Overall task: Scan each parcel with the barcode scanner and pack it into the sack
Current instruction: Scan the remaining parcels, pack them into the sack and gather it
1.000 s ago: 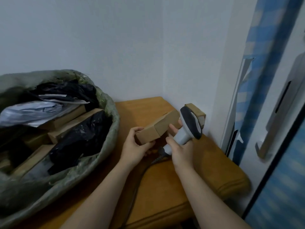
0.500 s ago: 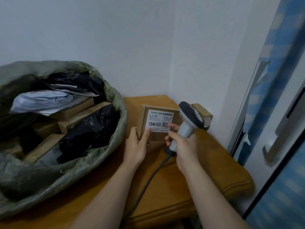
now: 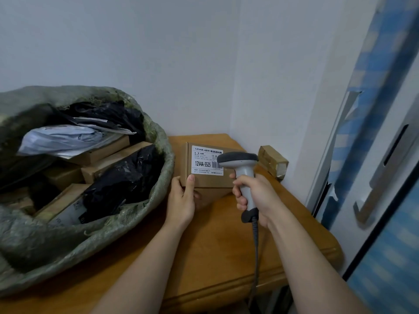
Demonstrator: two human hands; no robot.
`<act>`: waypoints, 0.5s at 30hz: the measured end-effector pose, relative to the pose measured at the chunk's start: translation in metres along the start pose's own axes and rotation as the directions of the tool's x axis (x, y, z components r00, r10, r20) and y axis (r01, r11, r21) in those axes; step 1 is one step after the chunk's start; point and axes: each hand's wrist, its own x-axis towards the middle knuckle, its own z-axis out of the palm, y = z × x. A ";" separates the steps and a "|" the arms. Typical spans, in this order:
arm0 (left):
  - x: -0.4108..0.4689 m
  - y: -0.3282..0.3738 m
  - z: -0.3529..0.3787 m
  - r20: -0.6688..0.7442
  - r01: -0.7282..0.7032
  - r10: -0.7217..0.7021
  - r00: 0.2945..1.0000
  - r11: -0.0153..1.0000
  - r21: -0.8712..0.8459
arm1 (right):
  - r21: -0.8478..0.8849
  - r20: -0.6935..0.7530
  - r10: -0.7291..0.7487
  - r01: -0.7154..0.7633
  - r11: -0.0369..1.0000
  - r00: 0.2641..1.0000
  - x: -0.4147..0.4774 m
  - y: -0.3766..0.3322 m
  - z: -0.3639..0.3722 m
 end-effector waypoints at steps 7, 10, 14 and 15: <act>-0.002 0.003 0.001 0.001 -0.020 0.020 1.000 1.000 -0.018 | -0.036 0.036 0.034 -0.033 0.999 0.999 -0.004 -0.009 -0.004; -0.001 0.001 0.001 0.003 -0.027 0.027 1.000 0.999 0.017 | -0.027 0.035 0.032 -0.031 0.999 0.999 -0.004 -0.010 -0.004; -0.002 0.000 0.001 0.006 -0.032 0.032 0.999 0.998 0.045 | -0.032 0.046 0.029 -0.027 0.999 0.999 -0.005 -0.011 -0.004; -0.002 0.000 0.001 0.005 -0.033 0.032 0.999 0.998 0.045 | -0.036 0.050 0.031 -0.029 0.999 0.998 -0.006 -0.012 -0.003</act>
